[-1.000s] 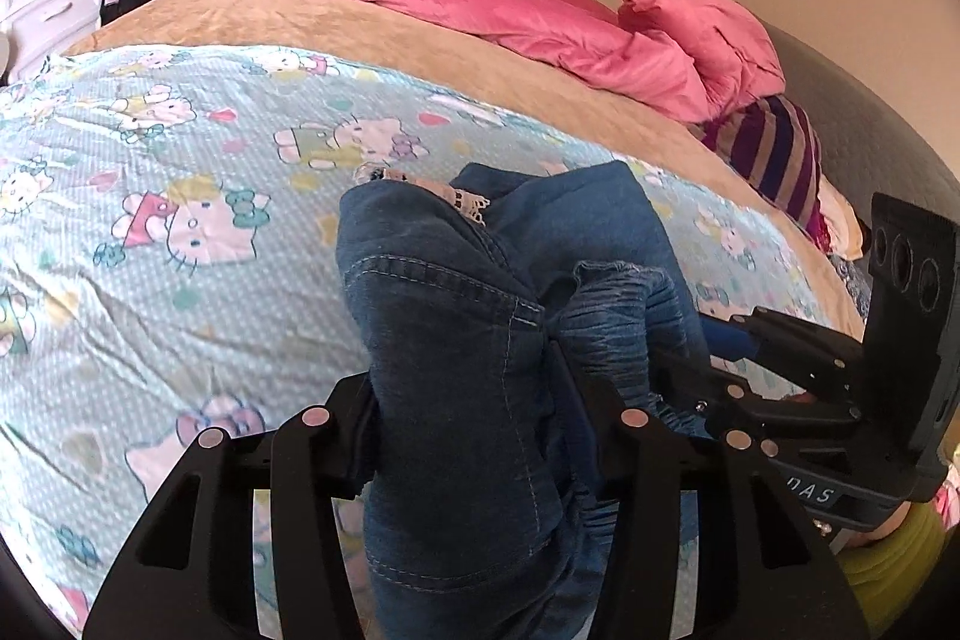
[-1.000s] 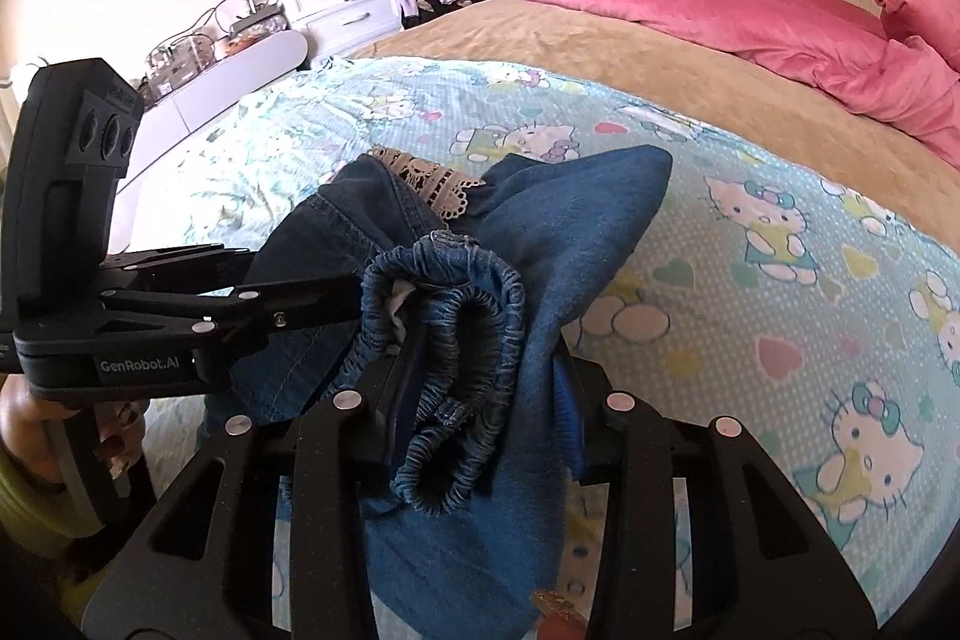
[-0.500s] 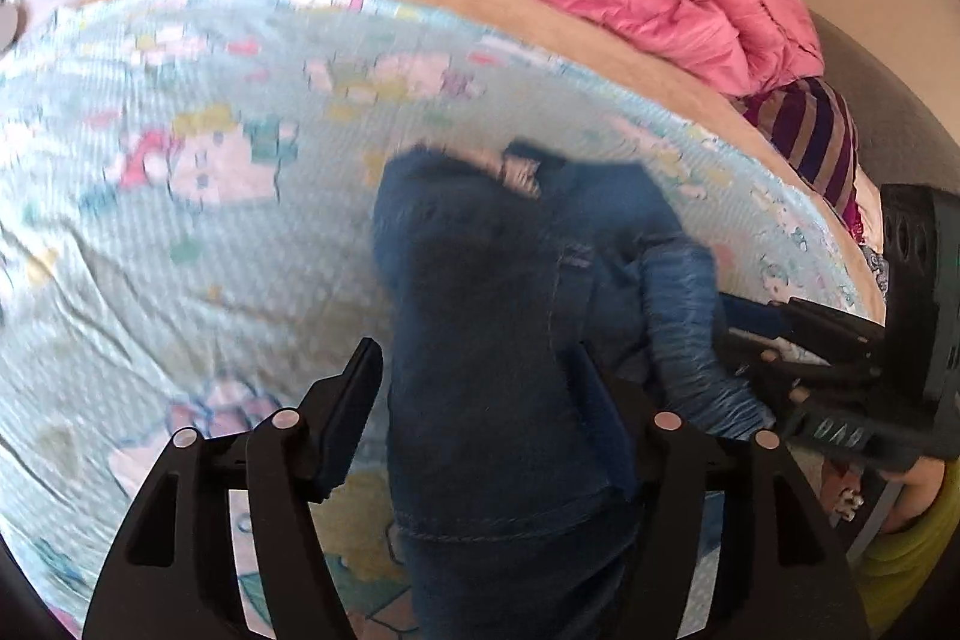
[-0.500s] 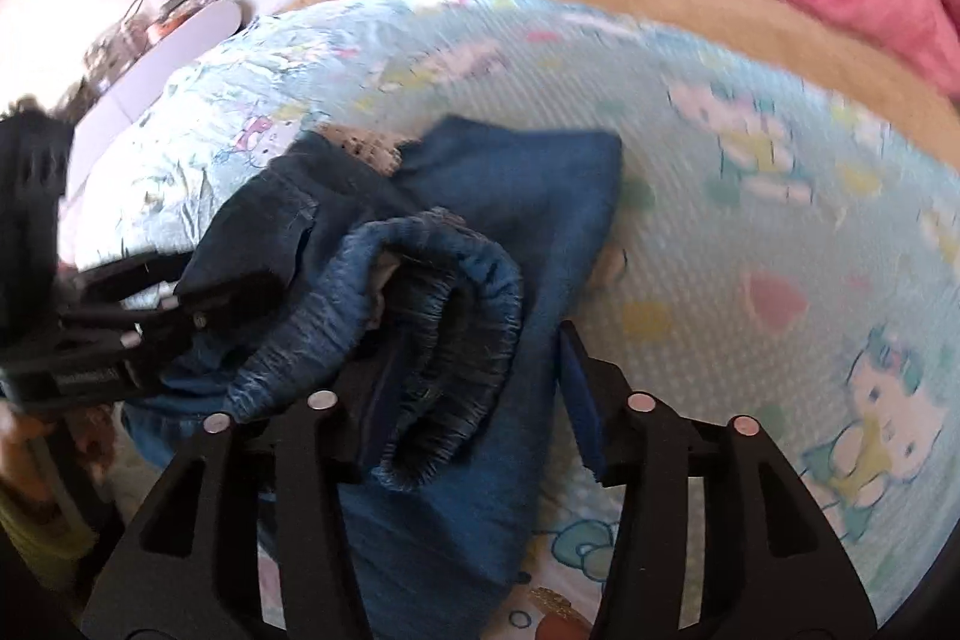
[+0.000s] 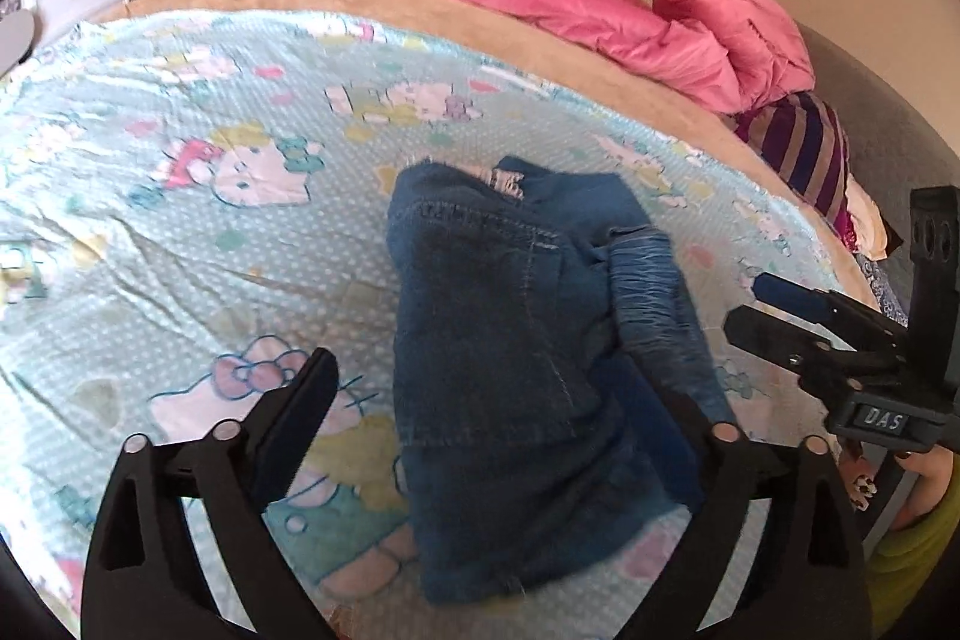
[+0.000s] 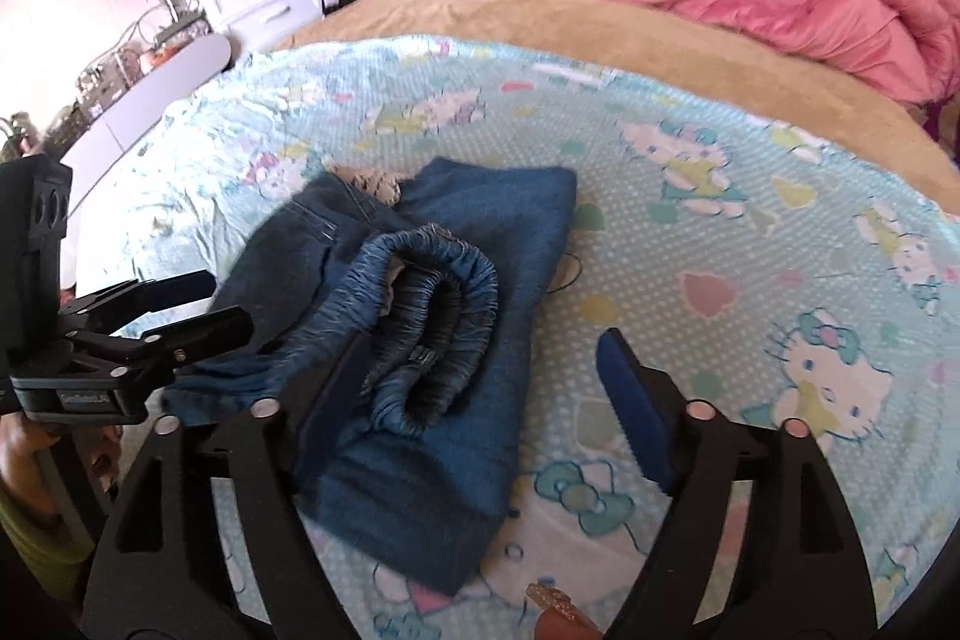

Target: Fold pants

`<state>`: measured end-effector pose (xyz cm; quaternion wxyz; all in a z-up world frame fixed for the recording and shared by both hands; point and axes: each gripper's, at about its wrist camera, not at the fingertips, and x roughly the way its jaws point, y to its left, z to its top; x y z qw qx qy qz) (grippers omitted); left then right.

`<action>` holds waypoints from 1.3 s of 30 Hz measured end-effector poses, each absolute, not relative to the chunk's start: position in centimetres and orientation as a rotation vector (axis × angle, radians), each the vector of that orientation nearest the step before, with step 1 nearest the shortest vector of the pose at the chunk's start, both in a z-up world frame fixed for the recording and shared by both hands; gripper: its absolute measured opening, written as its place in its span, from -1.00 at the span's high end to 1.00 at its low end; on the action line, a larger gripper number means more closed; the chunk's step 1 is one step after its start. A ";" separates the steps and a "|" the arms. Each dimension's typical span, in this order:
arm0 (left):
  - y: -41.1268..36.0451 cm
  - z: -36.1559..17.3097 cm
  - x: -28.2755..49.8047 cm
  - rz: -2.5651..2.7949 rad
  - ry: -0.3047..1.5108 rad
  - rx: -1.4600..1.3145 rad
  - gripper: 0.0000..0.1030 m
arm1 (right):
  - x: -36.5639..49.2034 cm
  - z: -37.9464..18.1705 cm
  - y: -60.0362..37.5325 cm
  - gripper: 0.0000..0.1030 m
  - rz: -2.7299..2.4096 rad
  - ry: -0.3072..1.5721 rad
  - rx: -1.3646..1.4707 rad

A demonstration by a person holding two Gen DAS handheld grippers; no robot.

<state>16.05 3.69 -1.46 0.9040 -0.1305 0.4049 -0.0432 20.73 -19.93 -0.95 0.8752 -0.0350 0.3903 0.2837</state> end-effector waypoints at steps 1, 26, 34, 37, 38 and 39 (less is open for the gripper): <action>3.7 -1.0 15.5 -0.087 0.822 -0.265 -0.88 | 20.0 -0.3 -20.3 -0.63 0.591 0.793 -0.071; 2.7 3.9 2.1 -0.009 0.737 -0.174 -0.91 | 7.6 5.2 -23.6 -0.82 0.556 0.606 -0.077; 2.4 2.5 0.2 -0.003 0.786 -0.158 -0.91 | 5.7 3.6 -23.5 -0.82 0.525 0.648 -0.082; 2.2 1.8 -0.2 -0.006 0.794 -0.169 -0.91 | 5.6 2.4 -23.3 -0.82 0.500 0.682 -0.076; 2.1 1.5 -0.3 -0.006 0.799 -0.171 -0.91 | 5.5 2.0 -23.3 -0.82 0.492 0.690 -0.076; 2.0 1.2 -0.3 -0.007 0.807 -0.173 -0.91 | 5.5 1.8 -23.3 -0.82 0.481 0.693 -0.073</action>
